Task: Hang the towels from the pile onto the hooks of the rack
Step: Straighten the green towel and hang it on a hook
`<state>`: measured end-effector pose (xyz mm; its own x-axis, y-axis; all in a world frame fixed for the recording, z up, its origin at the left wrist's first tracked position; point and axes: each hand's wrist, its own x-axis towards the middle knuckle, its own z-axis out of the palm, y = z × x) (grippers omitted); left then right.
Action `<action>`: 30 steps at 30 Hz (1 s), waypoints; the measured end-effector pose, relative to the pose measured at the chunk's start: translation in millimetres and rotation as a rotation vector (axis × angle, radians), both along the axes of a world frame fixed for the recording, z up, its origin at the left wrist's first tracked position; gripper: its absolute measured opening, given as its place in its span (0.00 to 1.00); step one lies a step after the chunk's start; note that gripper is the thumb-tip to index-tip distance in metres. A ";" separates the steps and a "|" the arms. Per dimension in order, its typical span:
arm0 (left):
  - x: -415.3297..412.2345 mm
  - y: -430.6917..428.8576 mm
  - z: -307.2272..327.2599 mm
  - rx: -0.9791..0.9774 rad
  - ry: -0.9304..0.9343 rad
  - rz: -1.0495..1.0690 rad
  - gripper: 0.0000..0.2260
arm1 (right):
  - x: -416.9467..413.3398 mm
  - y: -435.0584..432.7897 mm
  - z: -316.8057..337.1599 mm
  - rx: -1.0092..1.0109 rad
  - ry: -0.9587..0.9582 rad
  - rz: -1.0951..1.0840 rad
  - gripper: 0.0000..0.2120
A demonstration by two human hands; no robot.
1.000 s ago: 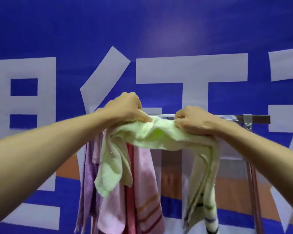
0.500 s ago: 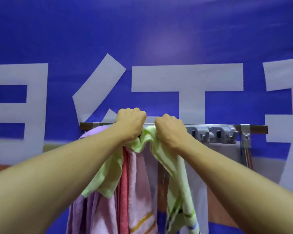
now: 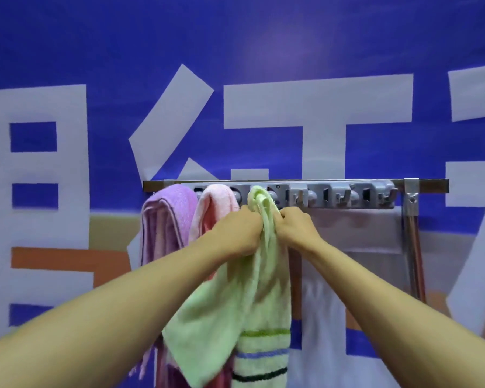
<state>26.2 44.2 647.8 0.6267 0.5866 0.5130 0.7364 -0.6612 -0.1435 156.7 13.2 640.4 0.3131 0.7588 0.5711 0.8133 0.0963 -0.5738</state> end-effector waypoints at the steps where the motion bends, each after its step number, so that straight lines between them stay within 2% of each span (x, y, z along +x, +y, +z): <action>1: -1.4 2.6 -6.4 -0.035 -0.054 -0.001 0.13 | 0.7 -0.3 -3.6 -0.013 -0.004 -0.012 0.22; 4: -8.7 4.5 -24.7 -0.100 -0.163 0.015 0.10 | 1.7 -6.6 -14.7 -0.034 0.014 -0.039 0.23; 6: -14.5 -5.8 -41.2 -0.064 -0.220 -0.005 0.10 | 3.3 -13.4 -25.2 -0.049 0.019 -0.049 0.21; 8: -19.1 -16.8 -54.5 0.062 -0.298 0.013 0.13 | 3.8 -21.3 -32.8 -0.069 -0.012 -0.065 0.19; 11: -26.1 -20.2 -74.4 0.125 -0.398 -0.028 0.20 | 5.2 -33.7 -47.3 -0.084 -0.023 -0.054 0.14; 13: -30.9 -15.6 -89.4 0.042 -0.424 -0.073 0.21 | 6.3 -41.8 -57.2 -0.121 -0.028 -0.049 0.13; 16: -37.1 -20.5 -113.2 -0.081 -0.529 -0.127 0.17 | 7.5 -54.9 -77.7 -0.154 -0.030 -0.060 0.13; 21: -49.8 -55.6 -152.0 -0.326 -0.617 -0.129 0.13 | -1.3 -89.6 -119.5 -0.236 0.093 0.000 0.12; 26: -64.0 -99.4 -204.2 -0.612 -0.488 -0.051 0.13 | -16.3 -139.8 -177.5 -0.369 0.154 0.029 0.10; 30: -73.8 -132.6 -254.6 -0.747 -0.442 -0.038 0.12 | -23.1 -179.1 -237.1 -0.523 0.188 0.047 0.08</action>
<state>-47.6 -88.4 393.2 0.4872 0.8494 0.2029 0.5976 -0.4937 0.6317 133.6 -165.9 403.3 0.3325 0.9416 0.0523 0.6937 -0.2066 -0.6900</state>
